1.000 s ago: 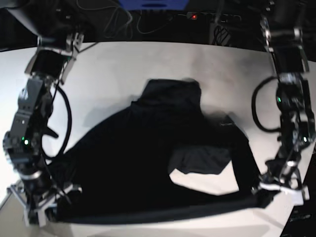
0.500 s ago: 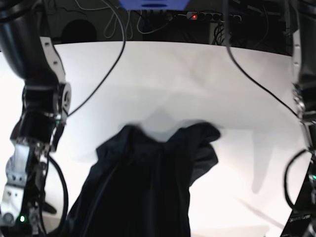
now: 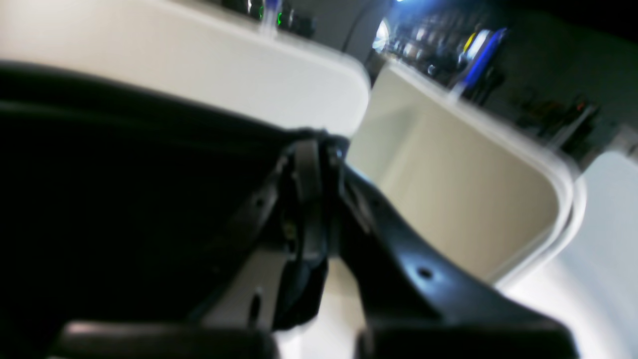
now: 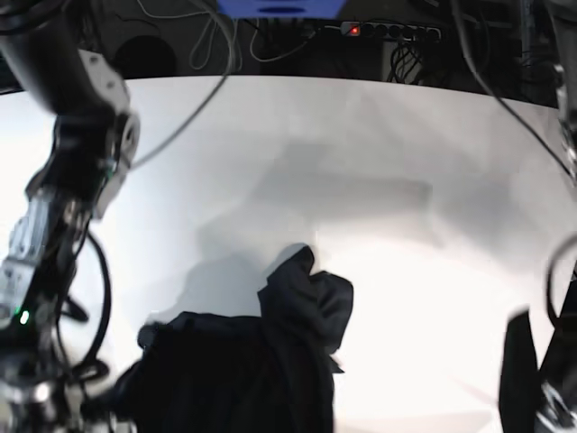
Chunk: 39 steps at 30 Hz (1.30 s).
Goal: Layout the t-shirt on the table in an organized manner, then fold the t-shirt properly
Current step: 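Lift the shirt with both grippers and stretch it between them, then lay the shirt down on the table and open both grippers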
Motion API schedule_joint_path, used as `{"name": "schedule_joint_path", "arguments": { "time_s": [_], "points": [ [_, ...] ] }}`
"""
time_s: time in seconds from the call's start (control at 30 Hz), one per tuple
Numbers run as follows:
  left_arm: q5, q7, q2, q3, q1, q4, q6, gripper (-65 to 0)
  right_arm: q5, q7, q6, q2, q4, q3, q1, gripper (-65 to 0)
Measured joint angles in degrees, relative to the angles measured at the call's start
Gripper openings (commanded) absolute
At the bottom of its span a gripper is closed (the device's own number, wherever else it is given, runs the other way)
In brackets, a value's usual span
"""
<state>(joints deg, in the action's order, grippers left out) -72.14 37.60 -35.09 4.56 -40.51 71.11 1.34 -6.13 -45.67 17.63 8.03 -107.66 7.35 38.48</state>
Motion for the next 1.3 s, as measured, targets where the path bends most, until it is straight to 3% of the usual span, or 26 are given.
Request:
{"name": "schedule_joint_path", "arguments": {
  "time_s": [0.2,0.43,0.6,0.8,1.07,1.13,1.3],
  "points": [
    [-0.2,-0.5,5.9,4.7,19.0,10.0,-0.3,-64.8,-0.2,1.1,0.0,0.0,-4.7,6.4,-13.4,-65.0],
    [-0.2,-0.7,13.7,4.7,38.5,20.7,-0.7,-64.8,-1.0,12.6,0.0,0.0,-4.5,16.3,-27.3,-65.0],
    [0.1,3.1,18.6,3.7,47.2,24.3,-0.9,-64.8,-1.3,18.8,-0.1,-0.3,-4.5,21.2,-35.1,-65.0],
    [0.1,3.6,18.9,3.9,55.2,28.2,-0.9,-64.8,-1.1,23.8,0.0,-1.1,-4.2,26.3,-42.9,-65.0],
    [-0.2,3.5,18.9,3.9,58.0,31.6,-0.8,-64.6,-0.9,25.1,0.5,-0.9,3.0,31.3,-42.7,-64.6],
    [-0.2,4.2,19.1,3.8,58.3,31.3,-0.8,-64.6,-0.9,24.7,1.2,-0.9,5.8,32.9,-41.1,-59.0],
    [0.0,3.2,18.1,4.4,61.7,31.6,-0.9,-64.6,1.6,25.6,8.3,-0.3,8.0,41.1,-38.5,-45.0]
  ]
}}
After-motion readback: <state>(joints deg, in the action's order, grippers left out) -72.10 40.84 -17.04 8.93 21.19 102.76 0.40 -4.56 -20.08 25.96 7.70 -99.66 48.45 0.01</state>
